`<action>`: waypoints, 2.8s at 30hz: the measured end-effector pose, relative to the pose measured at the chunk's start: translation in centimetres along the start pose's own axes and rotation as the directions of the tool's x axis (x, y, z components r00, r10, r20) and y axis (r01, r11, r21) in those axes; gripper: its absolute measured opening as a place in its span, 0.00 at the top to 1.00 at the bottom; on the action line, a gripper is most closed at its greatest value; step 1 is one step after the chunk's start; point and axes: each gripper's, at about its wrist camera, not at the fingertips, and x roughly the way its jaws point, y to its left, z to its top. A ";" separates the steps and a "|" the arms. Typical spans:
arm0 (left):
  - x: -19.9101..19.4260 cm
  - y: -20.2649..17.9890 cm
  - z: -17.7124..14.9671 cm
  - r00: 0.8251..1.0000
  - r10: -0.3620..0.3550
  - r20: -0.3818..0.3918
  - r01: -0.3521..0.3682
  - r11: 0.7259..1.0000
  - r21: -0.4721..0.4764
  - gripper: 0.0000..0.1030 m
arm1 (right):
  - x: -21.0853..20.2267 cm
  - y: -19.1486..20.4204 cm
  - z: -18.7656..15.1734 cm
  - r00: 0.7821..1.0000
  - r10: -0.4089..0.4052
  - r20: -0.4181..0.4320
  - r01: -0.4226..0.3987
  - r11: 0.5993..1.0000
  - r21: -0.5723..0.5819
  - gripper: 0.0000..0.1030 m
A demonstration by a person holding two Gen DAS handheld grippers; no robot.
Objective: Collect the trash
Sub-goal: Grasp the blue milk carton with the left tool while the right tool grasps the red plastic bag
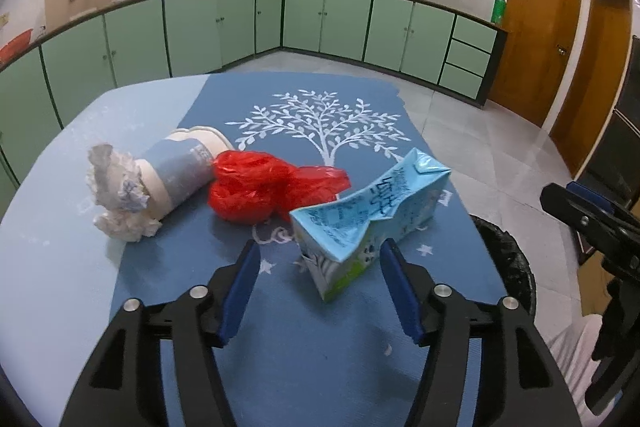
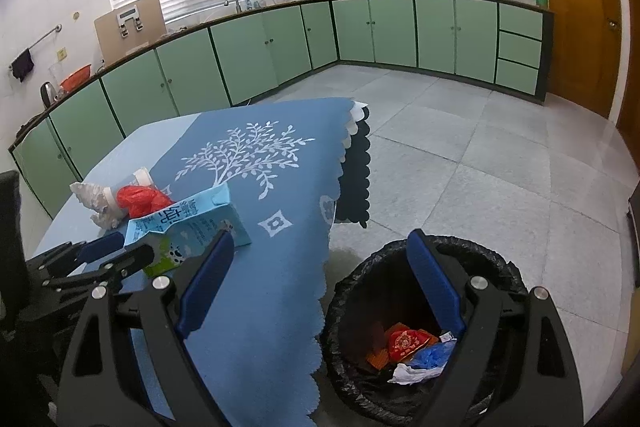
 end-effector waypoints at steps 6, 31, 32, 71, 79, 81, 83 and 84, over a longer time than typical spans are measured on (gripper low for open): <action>1.5 0.1 0.8 1.000 -0.027 -0.016 0.027 1.000 0.013 0.32 | 0.9 0.0 -0.2 1.000 0.001 -0.024 -0.001 1.000 -0.006 0.17; 0.5 -3.0 -0.8 0.998 -0.045 -0.040 0.047 0.997 0.054 0.45 | 0.3 -0.7 -0.2 1.000 -0.006 -0.016 0.006 1.000 0.013 0.17; 0.9 -3.2 -0.6 0.998 -0.038 -0.045 0.041 0.997 0.062 0.45 | 0.2 -0.7 -0.2 1.000 -0.007 -0.014 0.007 1.000 0.015 0.17; -7.7 7.6 -2.0 0.964 0.238 0.121 -0.216 0.962 -0.168 0.65 | 6.0 12.7 1.9 0.979 0.191 -0.073 -0.200 0.970 -0.136 0.26; -7.1 8.1 -1.6 0.966 0.230 0.117 -0.206 0.960 -0.188 0.65 | 9.0 14.1 2.1 0.971 0.193 -0.142 -0.213 0.966 -0.145 0.32; -7.0 8.2 -1.5 0.967 0.226 0.118 -0.201 0.961 -0.189 0.65 | 9.7 14.2 2.2 0.969 0.188 -0.163 -0.213 0.966 -0.147 0.35; -7.0 8.1 -1.5 0.968 0.221 0.118 -0.197 0.962 -0.188 0.65 | 10.4 14.3 2.1 0.962 0.201 -0.186 -0.229 0.963 -0.144 0.45; -7.0 8.1 -1.4 0.968 0.220 0.118 -0.196 0.963 -0.187 0.65 | 10.6 14.3 2.1 0.958 0.210 -0.197 -0.239 0.961 -0.139 0.48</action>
